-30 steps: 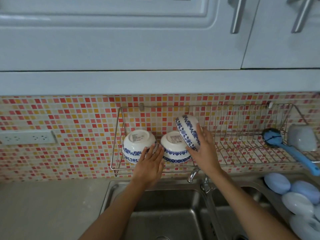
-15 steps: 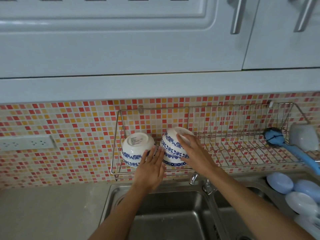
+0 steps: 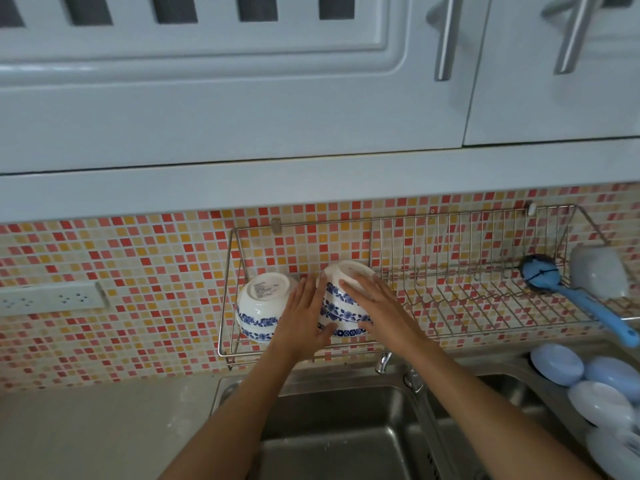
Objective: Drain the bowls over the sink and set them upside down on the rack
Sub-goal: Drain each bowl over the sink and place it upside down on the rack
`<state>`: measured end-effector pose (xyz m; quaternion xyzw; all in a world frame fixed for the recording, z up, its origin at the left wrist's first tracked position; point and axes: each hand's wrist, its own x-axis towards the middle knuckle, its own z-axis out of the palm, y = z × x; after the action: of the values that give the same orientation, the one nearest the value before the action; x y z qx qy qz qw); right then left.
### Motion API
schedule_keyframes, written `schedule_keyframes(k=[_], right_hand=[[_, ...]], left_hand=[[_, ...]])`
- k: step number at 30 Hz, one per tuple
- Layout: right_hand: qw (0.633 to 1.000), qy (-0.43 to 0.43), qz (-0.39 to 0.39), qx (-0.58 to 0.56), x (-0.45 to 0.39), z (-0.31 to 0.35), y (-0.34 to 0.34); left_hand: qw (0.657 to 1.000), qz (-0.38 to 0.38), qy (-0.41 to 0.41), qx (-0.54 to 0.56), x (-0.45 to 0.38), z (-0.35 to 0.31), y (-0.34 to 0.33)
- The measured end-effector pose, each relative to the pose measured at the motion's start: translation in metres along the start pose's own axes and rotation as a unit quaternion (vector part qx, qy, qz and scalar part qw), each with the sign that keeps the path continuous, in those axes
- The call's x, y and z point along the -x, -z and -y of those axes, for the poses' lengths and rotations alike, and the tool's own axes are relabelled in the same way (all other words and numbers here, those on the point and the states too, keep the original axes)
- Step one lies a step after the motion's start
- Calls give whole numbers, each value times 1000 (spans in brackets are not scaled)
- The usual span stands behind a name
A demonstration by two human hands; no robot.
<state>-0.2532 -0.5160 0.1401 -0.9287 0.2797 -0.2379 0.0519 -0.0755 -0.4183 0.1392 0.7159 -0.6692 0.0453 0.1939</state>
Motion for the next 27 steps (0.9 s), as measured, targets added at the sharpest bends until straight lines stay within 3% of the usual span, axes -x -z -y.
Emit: schedule_keyframes(k=[3,6,9,27], right_hand=[[992,-84,-18,-91,1,6,2],[980,-160,-47,-110,-3,10,-4],[971,-200,-79,-107,-5,12,-9],[990,-113,-62,-53,-3,-2,-21]], left_hand=[[998,62,-26,17,-28,0,15],[993,112,-9,45,-46,2,16],[991,113,13,74,-49,-1,12],[999,3,42,-16,-33,-8,-16]])
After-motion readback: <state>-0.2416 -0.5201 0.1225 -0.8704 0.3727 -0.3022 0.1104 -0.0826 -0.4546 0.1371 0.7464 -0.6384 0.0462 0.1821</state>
